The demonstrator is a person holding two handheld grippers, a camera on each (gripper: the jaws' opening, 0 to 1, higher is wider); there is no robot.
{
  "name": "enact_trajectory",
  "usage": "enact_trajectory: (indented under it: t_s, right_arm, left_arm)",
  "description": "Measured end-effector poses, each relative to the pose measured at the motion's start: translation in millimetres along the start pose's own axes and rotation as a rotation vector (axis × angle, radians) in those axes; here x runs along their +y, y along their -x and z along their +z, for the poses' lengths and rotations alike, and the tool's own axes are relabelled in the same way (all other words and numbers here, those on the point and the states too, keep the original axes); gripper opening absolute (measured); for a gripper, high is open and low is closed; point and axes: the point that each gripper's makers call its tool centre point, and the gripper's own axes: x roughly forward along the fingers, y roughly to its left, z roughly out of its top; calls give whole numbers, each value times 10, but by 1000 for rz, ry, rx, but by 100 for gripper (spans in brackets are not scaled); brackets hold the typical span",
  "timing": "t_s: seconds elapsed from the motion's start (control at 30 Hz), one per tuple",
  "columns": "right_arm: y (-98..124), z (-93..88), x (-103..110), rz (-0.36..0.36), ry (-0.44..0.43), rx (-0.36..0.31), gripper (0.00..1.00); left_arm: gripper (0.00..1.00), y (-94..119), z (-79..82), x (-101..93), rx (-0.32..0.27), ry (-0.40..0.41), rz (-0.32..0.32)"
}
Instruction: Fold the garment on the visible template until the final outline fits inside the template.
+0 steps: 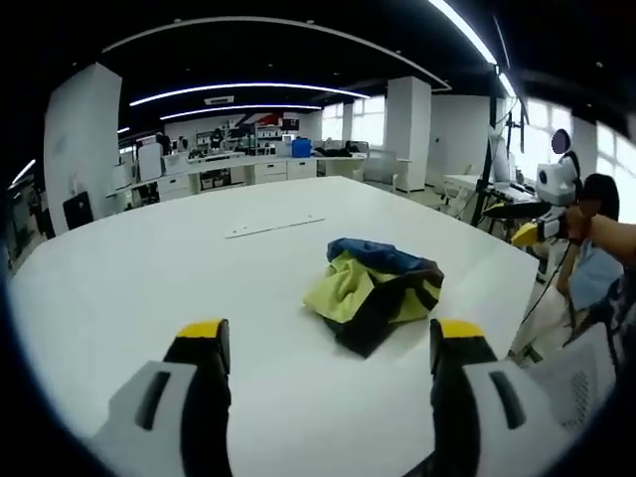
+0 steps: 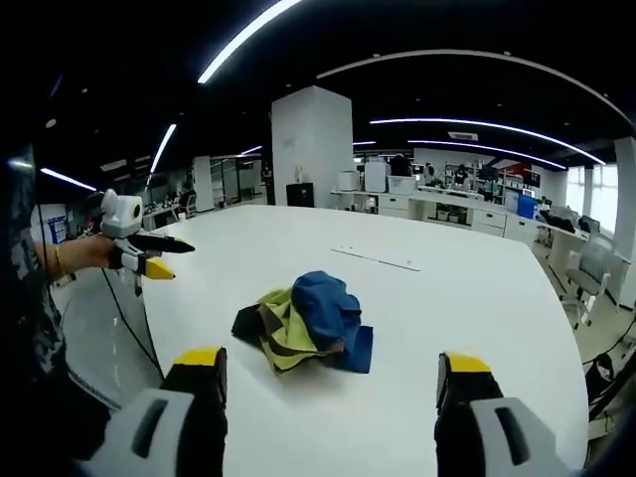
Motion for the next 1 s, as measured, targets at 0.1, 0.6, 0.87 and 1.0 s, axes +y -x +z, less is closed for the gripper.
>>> enact_trajectory:
  t_s: [0.1,0.6,0.87,1.0]
  right_arm:
    - [-28,-7,6,9,-8,-9,83]
    - [-186,-136,-5,42,37,7,65]
    - [-317,-233,-8,75,64,32,54]
    - [-388,-286,-29,86,83,49,49]
  left_arm:
    - [77,-47,-10,-28,-1,0,-18]
    - [63,-246,-46,-117,-1,-14,-81]
    - [55,-382,-118,-225,23,-52,-149]
    - [51,-458,-152,-249,30,-55,-173]
